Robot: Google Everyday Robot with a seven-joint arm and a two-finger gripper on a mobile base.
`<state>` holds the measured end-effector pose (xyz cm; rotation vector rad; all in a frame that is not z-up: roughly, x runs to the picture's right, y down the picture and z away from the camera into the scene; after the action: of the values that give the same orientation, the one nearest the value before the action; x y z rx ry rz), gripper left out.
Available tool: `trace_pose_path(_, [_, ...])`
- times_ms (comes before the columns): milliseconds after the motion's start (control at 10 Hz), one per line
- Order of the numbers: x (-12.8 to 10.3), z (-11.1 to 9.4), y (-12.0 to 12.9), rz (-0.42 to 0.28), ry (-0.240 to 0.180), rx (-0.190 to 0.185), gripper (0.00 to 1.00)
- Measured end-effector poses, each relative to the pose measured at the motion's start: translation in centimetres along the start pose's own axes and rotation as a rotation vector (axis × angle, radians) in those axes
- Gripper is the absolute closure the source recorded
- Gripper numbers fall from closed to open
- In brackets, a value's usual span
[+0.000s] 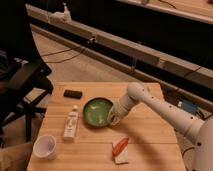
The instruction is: Pick up the ceramic bowl
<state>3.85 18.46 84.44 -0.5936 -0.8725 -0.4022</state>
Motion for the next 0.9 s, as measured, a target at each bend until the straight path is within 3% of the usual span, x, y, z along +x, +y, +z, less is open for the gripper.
trace_pose_path(400, [-2.1,-2.9,-2.0,-0.061,-0.097,0.136,1.00])
trace_pose_path(600, [-2.9,-5.0,-3.0,-0.108,-0.117,0.209,1.00])
trace_pose_path(900, [-3.8,-8.7,-4.3,-0.181,-0.113,0.310,1.00])
